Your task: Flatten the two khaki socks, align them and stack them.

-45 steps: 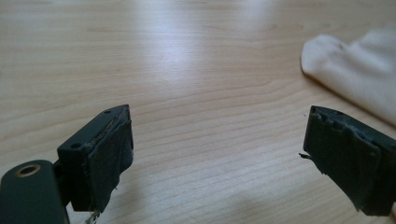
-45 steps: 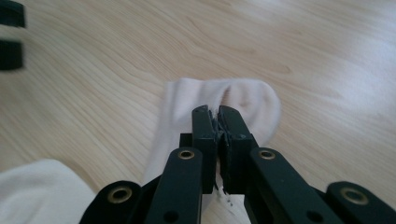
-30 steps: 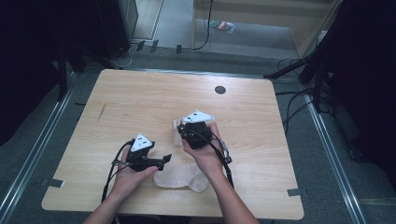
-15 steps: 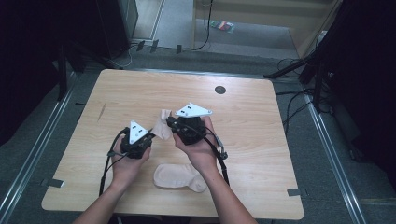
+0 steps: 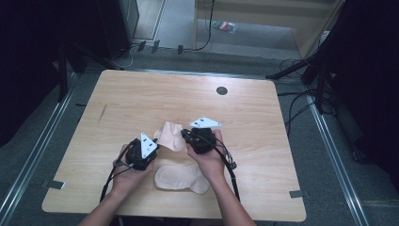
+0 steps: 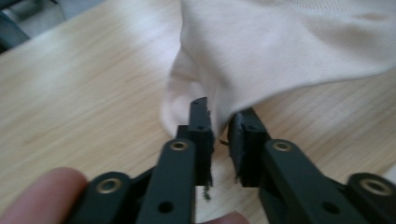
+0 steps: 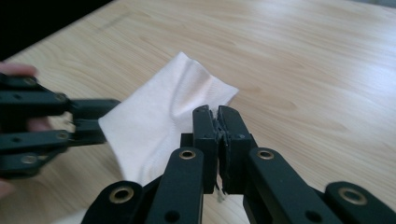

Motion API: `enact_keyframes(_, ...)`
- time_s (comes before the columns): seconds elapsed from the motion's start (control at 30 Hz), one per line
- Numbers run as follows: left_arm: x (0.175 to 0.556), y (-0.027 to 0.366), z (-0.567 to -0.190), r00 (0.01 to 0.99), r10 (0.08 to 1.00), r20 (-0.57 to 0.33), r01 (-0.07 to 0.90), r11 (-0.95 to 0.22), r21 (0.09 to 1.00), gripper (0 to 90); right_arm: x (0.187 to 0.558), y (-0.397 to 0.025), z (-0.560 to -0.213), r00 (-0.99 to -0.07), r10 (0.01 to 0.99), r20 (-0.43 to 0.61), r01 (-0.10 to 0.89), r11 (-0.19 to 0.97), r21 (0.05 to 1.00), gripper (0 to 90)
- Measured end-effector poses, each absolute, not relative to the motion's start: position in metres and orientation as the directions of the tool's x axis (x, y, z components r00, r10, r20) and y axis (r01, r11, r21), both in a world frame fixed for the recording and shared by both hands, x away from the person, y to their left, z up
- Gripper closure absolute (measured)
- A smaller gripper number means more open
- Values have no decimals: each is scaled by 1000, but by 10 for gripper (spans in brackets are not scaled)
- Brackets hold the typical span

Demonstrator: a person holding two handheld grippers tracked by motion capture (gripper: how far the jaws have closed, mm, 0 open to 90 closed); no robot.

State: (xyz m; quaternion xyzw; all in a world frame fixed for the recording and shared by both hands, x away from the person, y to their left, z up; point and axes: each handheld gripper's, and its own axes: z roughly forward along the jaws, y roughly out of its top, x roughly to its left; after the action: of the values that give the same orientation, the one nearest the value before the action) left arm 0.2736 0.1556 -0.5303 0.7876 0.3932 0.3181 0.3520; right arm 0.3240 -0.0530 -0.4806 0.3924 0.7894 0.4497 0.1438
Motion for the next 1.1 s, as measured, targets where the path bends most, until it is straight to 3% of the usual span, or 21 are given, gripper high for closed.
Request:
enact_keyframes(0.1, 273, 160, -533, 519, 840, 160, 397, -403, 825, 703, 327, -70, -489, -625, 769, 133, 520, 283, 806, 879)
enact_keyframes(0.5, 285, 189, -538, 481, 875, -56, 498, -220, 839, 665, 340, -108, -511, -589, 803, 95, 553, 314, 772, 863)
enact_keyframes(0.53, 288, 189, -539, 475, 876, -83, 513, -199, 835, 652, 341, -109, -512, -566, 821, 66, 549, 316, 773, 820)
enact_keyframes(0.6, 291, 189, -539, 463, 880, -106, 525, -176, 833, 618, 343, -114, -513, -502, 862, 67, 557, 263, 788, 643)
enact_keyframes(0.73, 299, 188, -539, 447, 881, -156, 534, -123, 837, 585, 343, -128, -514, -458, 883, 106, 572, 201, 795, 605)
enact_keyframes(0.93, 313, 189, -536, 407, 877, -256, 563, -20, 826, 563, 345, -140, -518, -419, 896, 145, 602, 155, 783, 605)
enact_keyframes(1.1, 303, 183, -525, 453, 852, -262, 557, -41, 830, 554, 332, -136, -514, -455, 879, 145, 596, 180, 783, 631)
